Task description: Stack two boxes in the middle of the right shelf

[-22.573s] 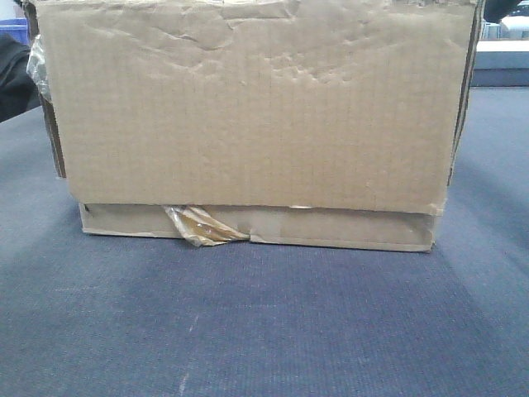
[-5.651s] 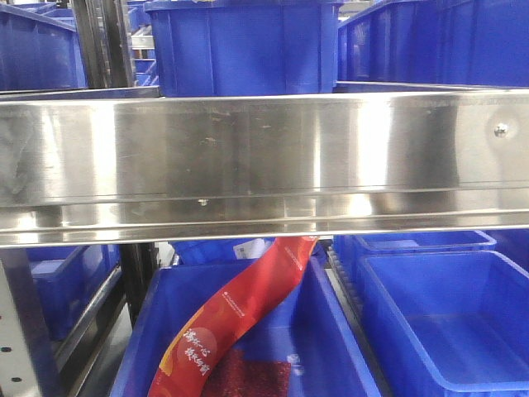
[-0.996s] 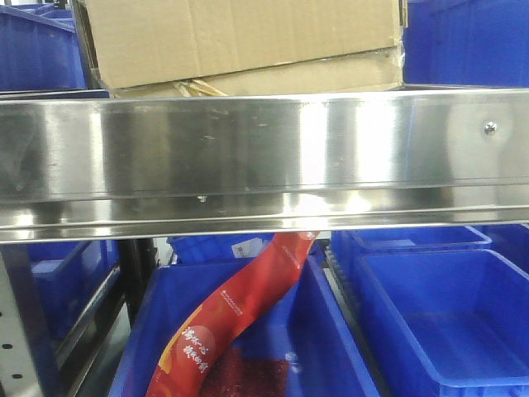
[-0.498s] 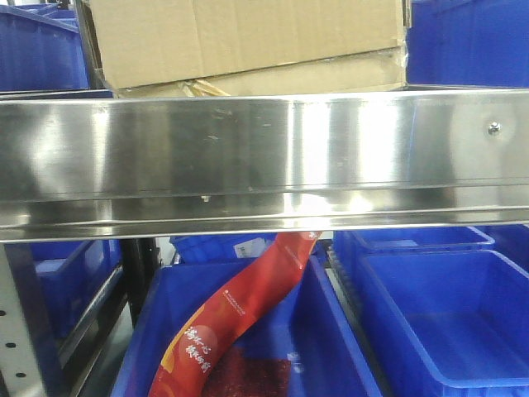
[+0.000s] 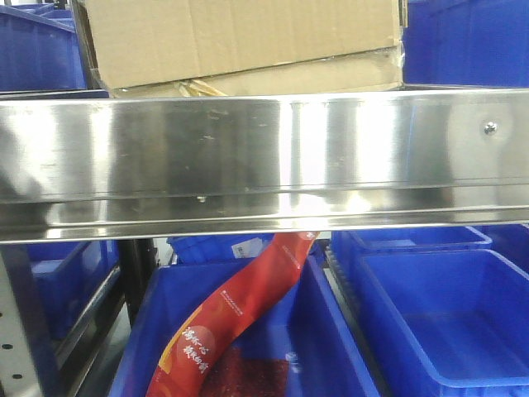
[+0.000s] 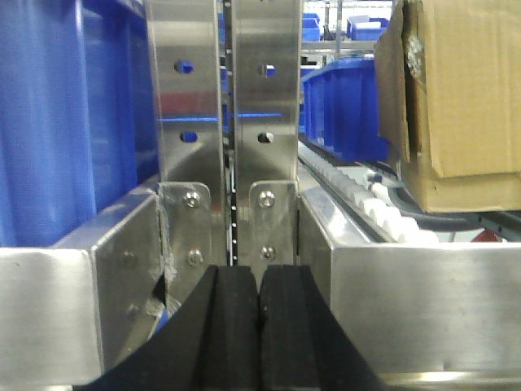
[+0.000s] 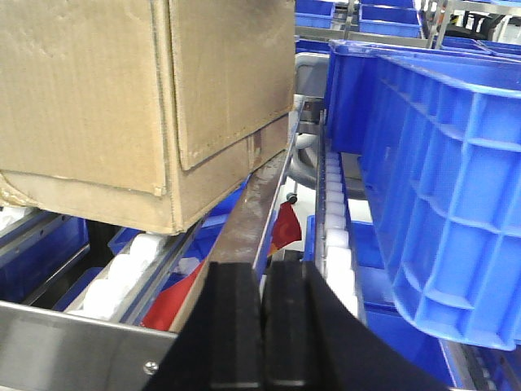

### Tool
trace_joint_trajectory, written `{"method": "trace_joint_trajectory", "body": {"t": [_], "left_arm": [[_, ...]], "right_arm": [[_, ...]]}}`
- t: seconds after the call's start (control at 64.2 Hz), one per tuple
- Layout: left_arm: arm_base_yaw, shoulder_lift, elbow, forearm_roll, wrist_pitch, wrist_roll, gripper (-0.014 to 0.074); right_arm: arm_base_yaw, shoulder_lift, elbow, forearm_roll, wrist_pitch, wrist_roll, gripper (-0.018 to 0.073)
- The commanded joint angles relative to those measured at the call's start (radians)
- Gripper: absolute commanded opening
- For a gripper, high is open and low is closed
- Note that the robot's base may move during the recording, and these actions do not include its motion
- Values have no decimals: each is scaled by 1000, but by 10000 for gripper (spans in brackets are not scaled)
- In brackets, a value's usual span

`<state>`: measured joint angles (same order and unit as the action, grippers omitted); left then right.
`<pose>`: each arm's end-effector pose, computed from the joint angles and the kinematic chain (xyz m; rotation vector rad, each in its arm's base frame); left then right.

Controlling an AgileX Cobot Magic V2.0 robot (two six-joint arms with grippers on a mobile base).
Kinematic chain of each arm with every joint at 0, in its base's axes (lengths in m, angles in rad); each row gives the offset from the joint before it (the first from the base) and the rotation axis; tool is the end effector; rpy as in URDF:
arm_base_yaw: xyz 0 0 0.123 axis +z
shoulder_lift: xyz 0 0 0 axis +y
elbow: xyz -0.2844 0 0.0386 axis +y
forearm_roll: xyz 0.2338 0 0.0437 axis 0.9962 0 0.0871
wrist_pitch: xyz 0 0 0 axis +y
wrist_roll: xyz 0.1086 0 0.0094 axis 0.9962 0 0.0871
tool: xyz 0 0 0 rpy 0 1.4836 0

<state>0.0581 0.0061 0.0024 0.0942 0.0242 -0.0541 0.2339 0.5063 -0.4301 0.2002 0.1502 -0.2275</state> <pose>0.0587 0.0037 0.2109 -0.0155 1.5166 0.0803 0.1105 0.0297 0.3056 -0.2466 1.6923 0.1775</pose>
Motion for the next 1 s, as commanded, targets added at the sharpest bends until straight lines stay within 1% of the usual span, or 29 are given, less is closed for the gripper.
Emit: {"method": "trace_joint_trajectory", "body": {"t": [0.0, 0.654, 0.747, 0.887, 0.981], "left_arm": [[1, -6, -2, 7, -45, 2, -111], [1, -6, -2, 7, -44, 2, -111], [1, -6, -2, 7, -44, 2, -111], [1, -6, -2, 7, -44, 2, -111], [1, -6, -2, 7, -47, 2, -111]], "right_arm": [[-4, -5, 3, -10, -22, -7, -162], [-4, -5, 5, -10, -17, -7, -162], [-5, -21, 23, -23, -30, -7, -162], [-50, -109, 103, -28, -77, -5, -162], [-99, -193, 177, -32, -91, 22, -162]]}}
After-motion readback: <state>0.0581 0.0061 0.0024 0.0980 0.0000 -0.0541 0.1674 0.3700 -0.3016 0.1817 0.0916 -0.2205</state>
